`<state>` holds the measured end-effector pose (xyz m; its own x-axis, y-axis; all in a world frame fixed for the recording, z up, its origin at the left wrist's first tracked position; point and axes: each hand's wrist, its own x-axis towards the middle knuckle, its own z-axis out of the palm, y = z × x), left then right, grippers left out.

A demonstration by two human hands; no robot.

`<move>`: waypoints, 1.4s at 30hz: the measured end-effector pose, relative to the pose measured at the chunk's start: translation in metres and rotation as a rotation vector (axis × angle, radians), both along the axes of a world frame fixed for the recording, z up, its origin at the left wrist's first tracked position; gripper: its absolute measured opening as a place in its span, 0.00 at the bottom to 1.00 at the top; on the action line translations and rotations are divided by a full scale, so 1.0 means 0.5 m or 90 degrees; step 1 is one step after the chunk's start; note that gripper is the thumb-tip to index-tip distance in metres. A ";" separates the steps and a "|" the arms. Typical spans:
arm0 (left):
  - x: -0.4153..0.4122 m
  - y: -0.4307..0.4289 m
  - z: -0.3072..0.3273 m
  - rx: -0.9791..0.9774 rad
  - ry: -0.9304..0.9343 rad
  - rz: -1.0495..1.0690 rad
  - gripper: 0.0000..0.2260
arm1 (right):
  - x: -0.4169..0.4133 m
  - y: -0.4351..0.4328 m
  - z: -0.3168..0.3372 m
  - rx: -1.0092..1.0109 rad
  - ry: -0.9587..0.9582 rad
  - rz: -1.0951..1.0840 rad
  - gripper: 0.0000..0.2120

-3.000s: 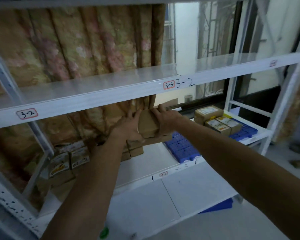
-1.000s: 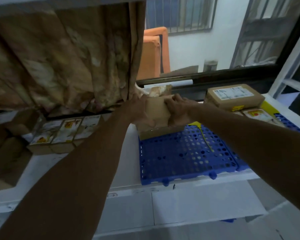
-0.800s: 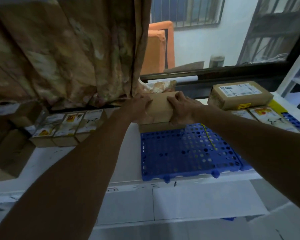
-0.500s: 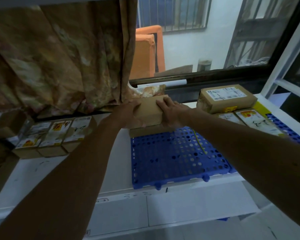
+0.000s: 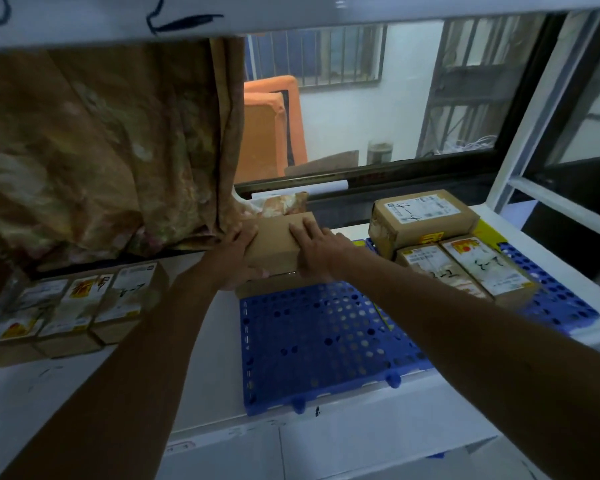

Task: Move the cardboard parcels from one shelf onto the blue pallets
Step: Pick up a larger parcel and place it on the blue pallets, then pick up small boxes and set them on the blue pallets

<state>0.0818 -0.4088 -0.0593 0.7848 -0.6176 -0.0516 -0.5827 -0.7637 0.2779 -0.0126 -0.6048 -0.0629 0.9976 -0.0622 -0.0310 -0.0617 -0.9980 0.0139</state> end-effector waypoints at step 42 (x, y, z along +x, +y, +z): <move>-0.357 0.213 0.143 0.004 0.046 0.165 0.52 | -0.320 0.008 0.207 -0.015 0.034 -0.021 0.30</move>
<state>-0.0968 -0.3022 0.0121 0.9109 -0.3959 -0.1162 -0.3465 -0.8869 0.3056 -0.1729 -0.6008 0.0408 0.9921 -0.0957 -0.0817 -0.0925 -0.9948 0.0416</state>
